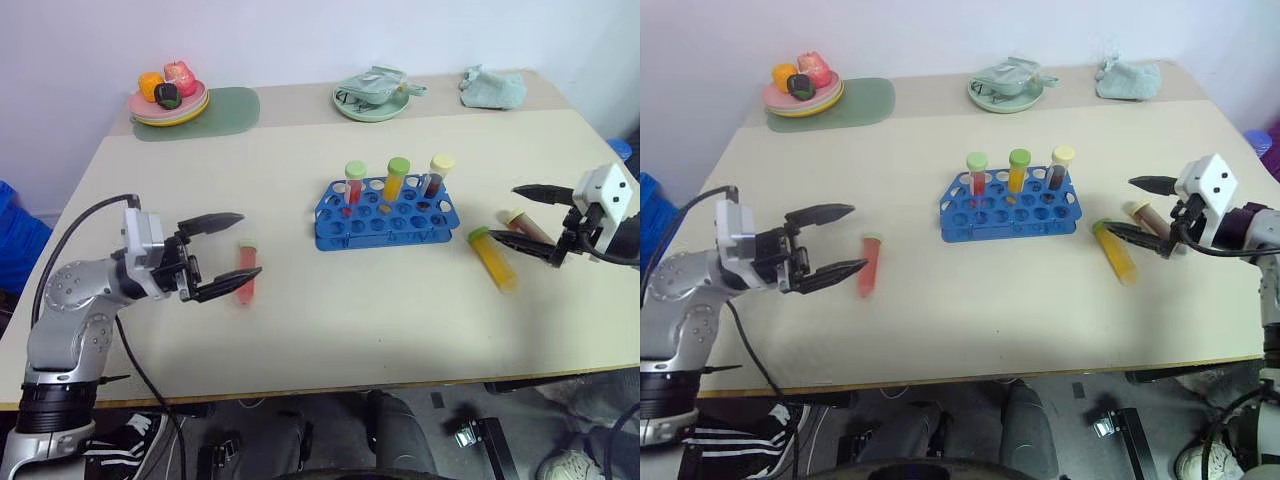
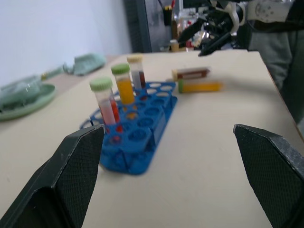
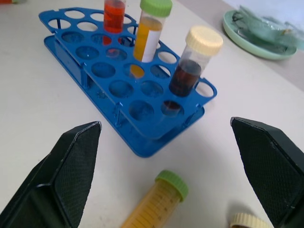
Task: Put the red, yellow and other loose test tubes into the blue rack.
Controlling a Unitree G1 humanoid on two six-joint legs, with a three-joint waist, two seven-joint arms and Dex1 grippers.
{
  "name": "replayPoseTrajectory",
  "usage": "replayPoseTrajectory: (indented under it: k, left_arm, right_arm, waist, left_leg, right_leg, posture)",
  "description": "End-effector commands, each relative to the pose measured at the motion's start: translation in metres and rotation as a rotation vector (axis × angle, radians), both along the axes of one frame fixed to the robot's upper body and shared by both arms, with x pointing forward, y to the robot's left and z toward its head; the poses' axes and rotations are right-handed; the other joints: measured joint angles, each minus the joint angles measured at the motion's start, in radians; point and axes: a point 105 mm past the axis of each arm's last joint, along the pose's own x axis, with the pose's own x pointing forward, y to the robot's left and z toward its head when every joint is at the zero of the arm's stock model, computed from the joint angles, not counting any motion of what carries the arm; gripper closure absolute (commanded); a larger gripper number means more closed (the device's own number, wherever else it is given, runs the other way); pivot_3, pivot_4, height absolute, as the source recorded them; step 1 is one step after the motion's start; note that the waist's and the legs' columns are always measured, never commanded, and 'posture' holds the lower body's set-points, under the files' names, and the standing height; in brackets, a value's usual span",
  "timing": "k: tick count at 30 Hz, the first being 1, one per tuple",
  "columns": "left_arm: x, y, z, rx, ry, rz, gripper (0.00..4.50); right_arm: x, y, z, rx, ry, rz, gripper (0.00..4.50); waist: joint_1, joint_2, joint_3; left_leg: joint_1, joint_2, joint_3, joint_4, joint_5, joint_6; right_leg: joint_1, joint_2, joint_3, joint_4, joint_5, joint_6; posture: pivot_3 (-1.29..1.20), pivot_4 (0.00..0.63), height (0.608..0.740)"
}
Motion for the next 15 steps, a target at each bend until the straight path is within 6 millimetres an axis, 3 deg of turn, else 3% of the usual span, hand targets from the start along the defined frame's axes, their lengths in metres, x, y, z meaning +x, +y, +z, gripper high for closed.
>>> replayPoseTrajectory:
  k: [1, 9, 15]
  left_arm:
    - [-0.002, -0.001, 0.003, 0.0, -0.029, -0.009, 0.05]
    - [-0.002, 0.008, -0.003, 0.011, -0.025, -0.01, 0.05]
    - [0.004, 0.008, -0.008, 0.005, -0.035, -0.011, 0.05]
  right_arm:
    - [-0.002, -0.003, 0.021, -0.017, -0.074, -0.007, 0.0]
    - [0.006, -0.007, 0.024, 0.013, -0.043, -0.075, 0.0]
    - [0.028, -0.024, 0.059, 0.02, -0.097, -0.226, 0.0]
  waist:
    - [0.0, 0.0, 0.0]
    - [0.0, 0.0, 0.0]
    - [0.001, 0.0, 0.0]
  left_leg:
    - [0.0, 0.0, 0.0, 0.0, 0.0, 0.0]
    - [0.0, 0.0, 0.0, 0.0, 0.0, 0.0]
    - [0.0, 0.0, 0.002, 0.0, 0.0, 0.0]
  right_leg:
    - [0.0, 0.0, 0.0, 0.0, 0.0, 0.0]
    - [0.0, 0.0, 0.001, 0.0, 0.0, 0.0]
    - [-0.001, 0.0, 0.002, -0.001, 0.0, 0.0]
  posture:
    - [0.0, 0.15, 0.74]
    - [0.0, 0.15, 0.74]
    - [0.0, 0.15, 0.74]
